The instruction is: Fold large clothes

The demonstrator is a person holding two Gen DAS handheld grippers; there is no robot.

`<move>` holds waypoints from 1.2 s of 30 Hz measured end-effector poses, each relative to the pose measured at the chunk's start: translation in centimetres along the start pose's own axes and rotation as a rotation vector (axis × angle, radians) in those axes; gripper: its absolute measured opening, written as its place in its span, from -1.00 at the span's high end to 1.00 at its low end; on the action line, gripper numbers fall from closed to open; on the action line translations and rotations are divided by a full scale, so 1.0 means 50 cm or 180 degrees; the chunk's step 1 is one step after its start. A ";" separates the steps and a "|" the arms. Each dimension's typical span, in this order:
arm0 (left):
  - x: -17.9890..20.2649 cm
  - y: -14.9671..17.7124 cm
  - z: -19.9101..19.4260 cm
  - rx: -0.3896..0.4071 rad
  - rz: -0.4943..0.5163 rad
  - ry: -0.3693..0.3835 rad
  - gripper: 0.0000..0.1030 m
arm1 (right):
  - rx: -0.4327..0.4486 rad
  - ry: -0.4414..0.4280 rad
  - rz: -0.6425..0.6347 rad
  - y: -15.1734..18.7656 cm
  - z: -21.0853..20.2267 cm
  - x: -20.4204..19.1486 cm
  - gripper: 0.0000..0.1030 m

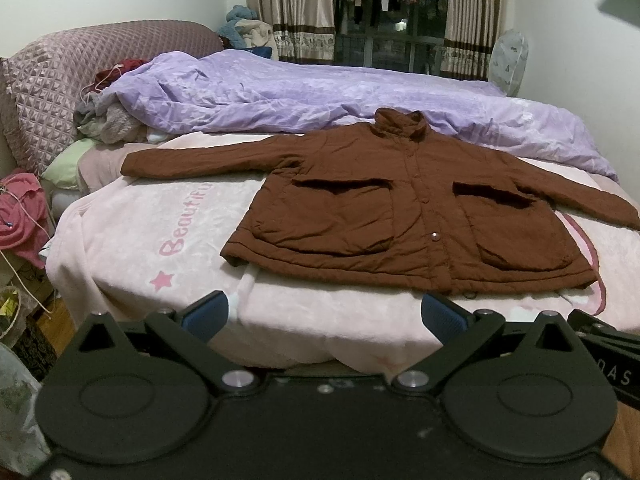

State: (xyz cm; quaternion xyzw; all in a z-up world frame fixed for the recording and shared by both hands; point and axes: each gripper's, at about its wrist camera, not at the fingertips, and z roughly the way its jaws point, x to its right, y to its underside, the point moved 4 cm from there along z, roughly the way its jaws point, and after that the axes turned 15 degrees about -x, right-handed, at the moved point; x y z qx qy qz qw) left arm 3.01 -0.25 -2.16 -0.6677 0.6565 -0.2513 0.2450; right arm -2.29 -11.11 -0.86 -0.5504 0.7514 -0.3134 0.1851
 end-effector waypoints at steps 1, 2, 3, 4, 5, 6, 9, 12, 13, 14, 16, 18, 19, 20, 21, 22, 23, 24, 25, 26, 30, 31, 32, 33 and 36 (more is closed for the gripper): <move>0.000 -0.001 0.002 -0.0005 0.0008 -0.0001 -1.00 | -0.0008 -0.0004 -0.0003 0.000 0.004 -0.007 -1.00; 0.000 -0.003 0.005 -0.0013 0.0014 0.0000 -1.00 | -0.0018 -0.0006 -0.0007 0.000 0.006 -0.012 -1.00; -0.001 -0.005 0.008 -0.0016 0.0017 0.0000 -1.00 | -0.0027 -0.0007 -0.0012 0.000 0.011 -0.014 -1.00; -0.002 -0.009 0.011 -0.0014 0.0021 0.0005 -1.00 | -0.0028 -0.0011 -0.0015 -0.001 0.013 -0.014 -1.00; -0.005 -0.014 0.014 -0.0007 0.0015 0.0013 -1.00 | -0.0021 -0.0009 -0.0015 -0.001 0.014 -0.014 -1.00; -0.009 -0.019 0.016 0.0009 0.0005 0.0024 -1.00 | -0.0018 -0.0016 -0.0014 -0.010 0.023 -0.021 -1.00; -0.029 -0.044 0.021 0.0074 -0.0075 0.0055 -1.00 | 0.0021 -0.0057 -0.0029 -0.037 0.030 -0.026 -1.00; -0.063 -0.074 0.024 0.0187 -0.0201 0.0170 -1.00 | 0.0174 -0.0150 -0.0020 -0.070 0.031 -0.028 -1.00; -0.077 -0.084 0.025 0.0238 -0.0250 0.0223 -1.00 | 0.0282 -0.0214 -0.0030 -0.080 0.030 -0.031 -1.00; -0.094 -0.098 0.026 0.0287 -0.0320 0.0269 -1.00 | 0.0385 -0.0286 -0.0036 -0.090 0.027 -0.030 -1.00; -0.128 -0.118 0.028 0.0396 -0.0482 0.0375 -1.00 | 0.0643 -0.0481 -0.0054 -0.104 0.020 -0.033 -1.00; -0.169 -0.143 0.042 0.0444 -0.0689 0.0517 -1.00 | 0.0738 -0.0514 -0.0096 -0.124 0.019 -0.040 -1.00; -0.192 -0.155 0.051 0.0449 -0.0807 0.0585 -1.00 | 0.0771 -0.0498 -0.0128 -0.134 0.019 -0.044 -1.00; -0.213 -0.168 0.061 0.0436 -0.0923 0.0639 -1.00 | 0.0814 -0.0482 -0.0161 -0.144 0.020 -0.049 -1.00; -0.238 -0.180 0.073 0.0429 -0.1051 0.0699 -1.00 | 0.0825 -0.0473 -0.0174 -0.153 0.023 -0.050 -1.00; -0.261 -0.192 0.086 0.0434 -0.1168 0.0750 -1.00 | 0.0831 -0.0478 -0.0190 -0.164 0.028 -0.053 -1.00; -0.284 -0.204 0.103 0.0435 -0.1293 0.0798 -1.00 | 0.0826 -0.0491 -0.0197 -0.172 0.034 -0.055 -1.00; -0.307 -0.216 0.121 0.0431 -0.1401 0.0827 -1.00 | 0.0811 -0.0511 -0.0191 -0.185 0.043 -0.058 -1.00; -0.332 -0.230 0.141 0.0411 -0.1512 0.0844 -0.99 | 0.0788 -0.0528 -0.0174 -0.196 0.053 -0.059 -1.00; -0.356 -0.244 0.161 0.0397 -0.1637 0.0843 -0.97 | 0.0745 -0.0552 -0.0157 -0.211 0.070 -0.060 -1.00; -0.440 -0.300 0.244 0.0465 -0.1967 0.0713 -0.81 | 0.0640 -0.0501 -0.0143 -0.253 0.133 -0.072 -1.00; -0.460 -0.315 0.266 0.0479 -0.2034 0.0667 -0.80 | 0.0593 -0.0481 -0.0143 -0.264 0.153 -0.076 -1.00; -0.486 -0.333 0.290 0.0478 -0.2110 0.0617 -0.78 | 0.0526 -0.0468 -0.0144 -0.278 0.176 -0.081 -1.00; -0.507 -0.347 0.312 0.0482 -0.2185 0.0600 -0.77 | 0.0468 -0.0461 -0.0141 -0.287 0.196 -0.086 -1.00; -0.567 -0.386 0.385 0.0464 -0.2447 0.0579 -0.65 | 0.0303 -0.0444 -0.0132 -0.319 0.259 -0.105 -1.00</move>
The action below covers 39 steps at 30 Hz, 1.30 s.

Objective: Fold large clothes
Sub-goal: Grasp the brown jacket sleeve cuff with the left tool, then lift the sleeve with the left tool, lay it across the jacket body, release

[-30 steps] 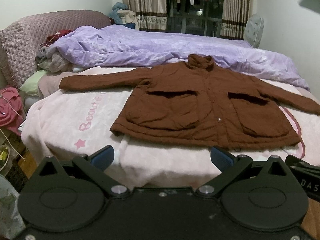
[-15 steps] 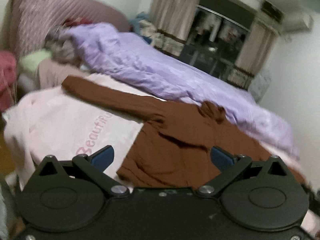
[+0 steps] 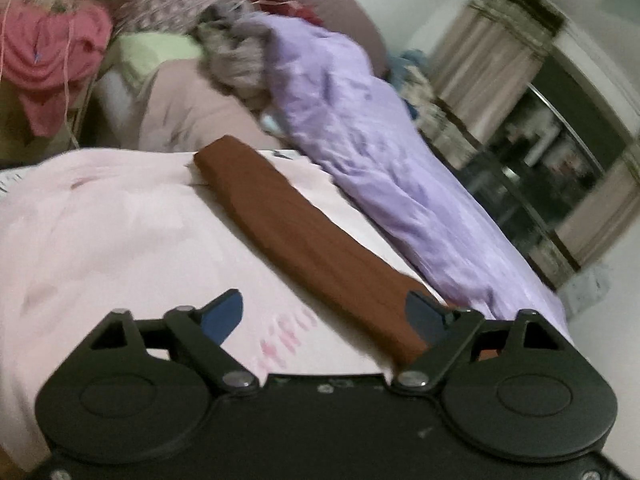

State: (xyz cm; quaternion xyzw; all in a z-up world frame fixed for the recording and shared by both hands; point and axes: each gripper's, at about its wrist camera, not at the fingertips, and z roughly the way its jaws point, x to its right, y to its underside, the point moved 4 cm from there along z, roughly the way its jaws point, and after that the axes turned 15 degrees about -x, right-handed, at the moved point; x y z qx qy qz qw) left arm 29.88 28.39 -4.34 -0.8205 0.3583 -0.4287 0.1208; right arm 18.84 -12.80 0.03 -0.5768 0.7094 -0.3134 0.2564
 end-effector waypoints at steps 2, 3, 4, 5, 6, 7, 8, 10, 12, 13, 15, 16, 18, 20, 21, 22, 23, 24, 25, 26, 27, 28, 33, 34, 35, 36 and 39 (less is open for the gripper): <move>-0.024 -0.047 0.048 0.0016 -0.0158 -0.0016 -0.63 | -0.0074 0.0017 0.0037 -0.017 0.038 -0.002 -1.00; -0.028 -0.066 0.075 0.0009 -0.0210 -0.0041 -0.61 | -0.0107 0.0023 0.0057 -0.024 0.058 -0.002 -1.00; -0.037 -0.086 0.099 0.0007 -0.0271 -0.0069 -0.59 | -0.0141 0.0032 0.0091 -0.032 0.077 -0.003 -1.00; -0.049 -0.107 0.123 0.0004 -0.0318 -0.0102 -0.51 | -0.0165 0.0034 0.0121 -0.038 0.092 -0.004 -1.00; -0.059 -0.118 0.140 -0.0001 -0.0359 -0.0138 -0.47 | -0.0191 0.0032 0.0140 -0.043 0.104 -0.003 -1.00; -0.070 -0.133 0.161 -0.0012 -0.0406 -0.0176 -0.46 | -0.0231 0.0034 0.0157 -0.047 0.118 -0.004 -1.00; -0.081 -0.147 0.181 -0.0018 -0.0461 -0.0211 -0.42 | -0.0274 0.0039 0.0165 -0.054 0.136 -0.006 -1.00; -0.103 -0.172 0.222 -0.0037 -0.0556 -0.0242 -0.29 | -0.0338 0.0049 0.0159 -0.063 0.163 -0.010 -1.00; -0.123 -0.189 0.250 -0.0063 -0.0692 -0.0241 -0.20 | -0.0392 0.0068 0.0143 -0.073 0.190 -0.017 -1.00; -0.134 -0.201 0.266 -0.0070 -0.0753 -0.0242 -0.19 | -0.0408 0.0069 0.0136 -0.075 0.198 -0.020 -1.00; -0.150 -0.214 0.286 -0.0055 -0.0861 -0.0255 -0.18 | -0.0445 0.0061 0.0114 -0.084 0.219 -0.027 -1.00; -0.157 -0.222 0.295 -0.0049 -0.0902 -0.0273 -0.18 | -0.0463 0.0056 0.0105 -0.088 0.229 -0.031 -1.00; -0.171 -0.241 0.317 -0.0028 -0.0974 -0.0300 -0.18 | -0.0501 0.0047 0.0094 -0.096 0.249 -0.038 -1.00; -0.183 -0.252 0.331 0.0016 -0.1023 -0.0289 -0.18 | -0.0530 0.0042 0.0098 -0.103 0.268 -0.041 -1.00; -0.186 -0.255 0.331 0.0067 -0.1026 -0.0276 -0.18 | -0.0548 0.0040 0.0098 -0.104 0.277 -0.043 -1.00; -0.188 -0.261 0.335 0.0100 -0.1025 -0.0283 -0.18 | -0.0567 0.0043 0.0093 -0.105 0.287 -0.044 -1.00; -0.191 -0.268 0.339 0.0123 -0.1021 -0.0291 -0.18 | -0.0585 0.0048 0.0089 -0.107 0.297 -0.045 -1.00; -0.191 -0.273 0.341 0.0142 -0.1015 -0.0302 -0.18 | -0.0599 0.0052 0.0086 -0.108 0.306 -0.045 -1.00; -0.192 -0.280 0.346 0.0152 -0.1008 -0.0323 -0.15 | -0.0620 0.0052 0.0081 -0.109 0.314 -0.046 -1.00; -0.191 -0.287 0.352 0.0146 -0.0998 -0.0362 0.02 | -0.0637 0.0047 0.0076 -0.109 0.320 -0.046 -1.00; -0.189 -0.292 0.356 0.0135 -0.0978 -0.0411 0.35 | -0.0649 0.0039 0.0074 -0.110 0.327 -0.047 -1.00; -0.185 -0.295 0.359 0.0107 -0.0956 -0.0439 0.48 | -0.0664 0.0017 0.0088 -0.110 0.331 -0.047 -1.00; -0.109 -0.298 0.325 0.0178 -0.0708 -0.0209 0.81 | -0.0693 -0.0084 0.0080 -0.110 0.338 -0.044 -1.00; -0.082 -0.295 0.313 0.0187 -0.0641 -0.0146 0.81 | -0.0695 -0.0110 0.0080 -0.110 0.336 -0.041 -1.00; -0.048 -0.291 0.302 0.0193 -0.0547 -0.0068 0.81 | -0.0690 -0.0136 0.0080 -0.113 0.335 -0.039 -0.99; -0.003 -0.283 0.289 0.0199 -0.0429 0.0037 0.81 | -0.0686 -0.0160 0.0087 -0.115 0.332 -0.035 -0.98; 0.137 -0.244 0.260 0.0151 -0.0059 0.0410 0.81 | -0.0654 -0.0217 0.0117 -0.119 0.320 -0.026 -0.98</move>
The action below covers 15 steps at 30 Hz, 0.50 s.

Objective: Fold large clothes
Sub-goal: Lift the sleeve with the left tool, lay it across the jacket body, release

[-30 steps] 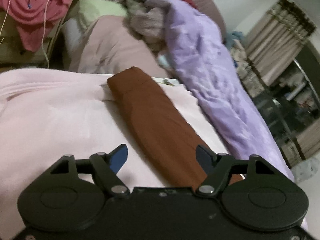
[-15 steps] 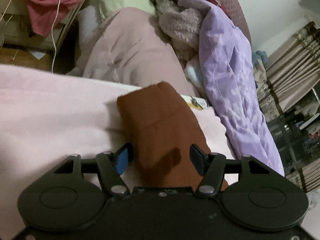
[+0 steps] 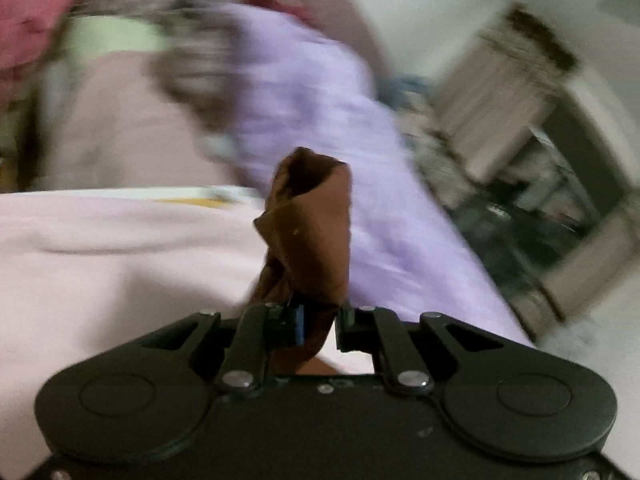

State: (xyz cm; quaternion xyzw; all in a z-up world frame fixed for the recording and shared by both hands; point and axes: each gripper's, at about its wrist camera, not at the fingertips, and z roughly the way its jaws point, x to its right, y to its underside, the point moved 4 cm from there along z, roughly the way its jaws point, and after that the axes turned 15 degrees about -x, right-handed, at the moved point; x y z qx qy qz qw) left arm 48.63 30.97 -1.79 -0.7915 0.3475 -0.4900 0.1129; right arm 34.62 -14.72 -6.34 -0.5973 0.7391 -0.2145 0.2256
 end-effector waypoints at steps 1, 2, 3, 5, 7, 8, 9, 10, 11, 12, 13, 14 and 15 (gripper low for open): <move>0.053 0.020 -0.002 -0.0046 0.0122 0.0156 0.81 | 0.0016 -0.0019 0.0004 0.000 -0.007 0.005 -0.98; 0.111 0.045 -0.001 -0.0110 0.0250 0.0320 0.81 | 0.0031 -0.0032 0.0005 0.000 -0.013 0.009 -0.98; 0.163 0.071 0.001 -0.0175 0.0369 0.0461 0.81 | 0.0046 -0.0043 0.0008 0.000 -0.019 0.014 -0.98; 0.272 0.135 0.010 -0.0330 0.0623 0.0763 0.80 | 0.0079 -0.0057 0.0027 0.001 -0.034 0.031 -0.98; 0.374 0.213 0.028 -0.0546 0.0843 0.1065 0.80 | 0.0107 -0.0055 0.0071 0.001 -0.047 0.049 -0.98; 0.413 0.250 0.039 -0.0654 0.0939 0.1190 0.79 | 0.0118 -0.0046 0.0095 0.003 -0.053 0.059 -0.98; 0.448 0.289 0.051 -0.0761 0.1016 0.1296 0.79 | 0.0126 -0.0037 0.0119 0.004 -0.057 0.069 -0.98; 0.481 0.332 0.068 -0.0887 0.1083 0.1382 0.79 | 0.0132 -0.0023 0.0147 0.006 -0.062 0.080 -0.98; 0.504 0.375 0.088 -0.1029 0.1128 0.1421 0.75 | 0.0135 -0.0008 0.0183 0.008 -0.066 0.092 -0.98; 0.521 0.415 0.108 -0.1164 0.1142 0.1417 0.64 | 0.0135 0.0004 0.0210 0.009 -0.069 0.104 -0.98; 0.532 0.453 0.129 -0.1305 0.1175 0.1385 0.47 | 0.0132 0.0010 0.0229 0.011 -0.070 0.112 -0.98; 0.540 0.490 0.149 -0.1432 0.1219 0.1359 -0.04 | 0.0127 0.0009 0.0249 0.012 -0.070 0.121 -0.98; 0.540 0.518 0.166 -0.1527 0.1253 0.1309 -0.45 | 0.0122 0.0002 0.0261 0.013 -0.069 0.130 -0.98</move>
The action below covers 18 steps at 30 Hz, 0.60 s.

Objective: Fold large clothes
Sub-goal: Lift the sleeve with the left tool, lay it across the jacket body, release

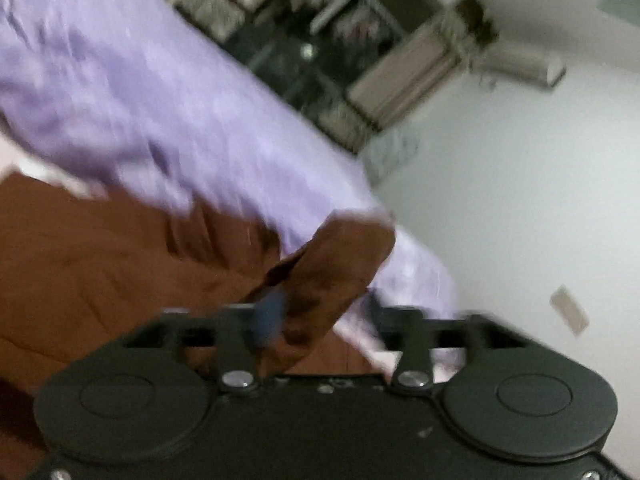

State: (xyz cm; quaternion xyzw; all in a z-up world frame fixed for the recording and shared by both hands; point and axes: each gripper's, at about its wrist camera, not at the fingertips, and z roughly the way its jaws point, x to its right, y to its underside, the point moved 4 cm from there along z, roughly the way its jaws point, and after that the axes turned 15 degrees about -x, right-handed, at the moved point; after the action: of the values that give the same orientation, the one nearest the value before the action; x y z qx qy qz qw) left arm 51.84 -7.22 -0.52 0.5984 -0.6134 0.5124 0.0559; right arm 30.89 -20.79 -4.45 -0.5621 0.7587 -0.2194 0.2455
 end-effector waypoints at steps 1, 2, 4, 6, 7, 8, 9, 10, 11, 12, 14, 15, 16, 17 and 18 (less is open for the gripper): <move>-0.003 0.015 0.021 -0.0108 0.0005 -0.0055 -0.47 | -0.0011 -0.0018 0.0000 -0.002 0.003 0.007 -0.97; -0.004 0.026 0.032 -0.0220 0.0034 -0.0079 -0.47 | -0.0038 -0.0072 -0.0024 -0.004 0.008 0.012 -0.96; -0.015 0.038 0.010 -0.0331 0.0112 0.0021 -0.48 | -0.0094 -0.0233 -0.0059 -0.009 0.021 0.021 -0.88; -0.034 0.018 -0.044 -0.0202 0.0210 0.0046 -0.56 | -0.0186 -0.0448 0.0025 -0.022 0.044 0.031 -0.79; -0.046 0.010 -0.080 -0.0052 0.0271 -0.0047 -0.64 | -0.0203 -0.0526 0.0070 -0.029 0.053 0.034 -0.77; -0.056 0.003 -0.109 0.0089 0.0321 -0.0175 -0.80 | -0.0227 -0.0638 0.0123 -0.038 0.068 0.034 -0.76; -0.074 0.000 -0.136 0.0204 0.0355 -0.0335 -0.85 | -0.0262 -0.0722 0.0176 -0.047 0.082 0.035 -0.74; -0.101 -0.004 -0.160 0.0274 0.0360 -0.0553 -0.85 | -0.0293 -0.0815 0.0244 -0.054 0.097 0.034 -0.71; -0.125 -0.001 -0.174 0.0281 0.0326 -0.0703 -0.85 | -0.0329 -0.0938 0.0353 -0.063 0.119 0.034 -0.68; -0.151 0.002 -0.185 0.0269 0.0261 -0.0801 -0.84 | -0.0375 -0.1031 0.0448 -0.071 0.139 0.034 -0.67; -0.201 0.017 -0.194 0.0193 0.0098 -0.0885 -0.83 | -0.0433 -0.1174 0.0656 -0.080 0.178 0.032 -0.64; -0.220 0.022 -0.194 0.0153 0.0035 -0.0911 -0.83 | -0.0434 -0.1200 0.0713 -0.086 0.193 0.029 -0.64; -0.235 0.026 -0.195 0.0137 -0.0010 -0.0941 -0.83 | -0.0425 -0.1216 0.0753 -0.091 0.209 0.024 -0.64; -0.247 0.029 -0.197 0.0139 -0.0044 -0.0975 -0.83 | -0.0425 -0.1208 0.0784 -0.099 0.226 0.018 -0.63; -0.252 0.028 -0.197 0.0148 -0.0060 -0.0999 -0.83 | -0.0416 -0.1179 0.0815 -0.106 0.241 0.013 -0.61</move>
State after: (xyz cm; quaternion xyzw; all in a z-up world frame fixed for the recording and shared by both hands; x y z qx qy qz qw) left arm 48.85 7.81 -5.27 0.6780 -0.5969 0.4261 -0.0497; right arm 42.15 -23.53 -10.75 -0.5066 0.7784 -0.0300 0.3694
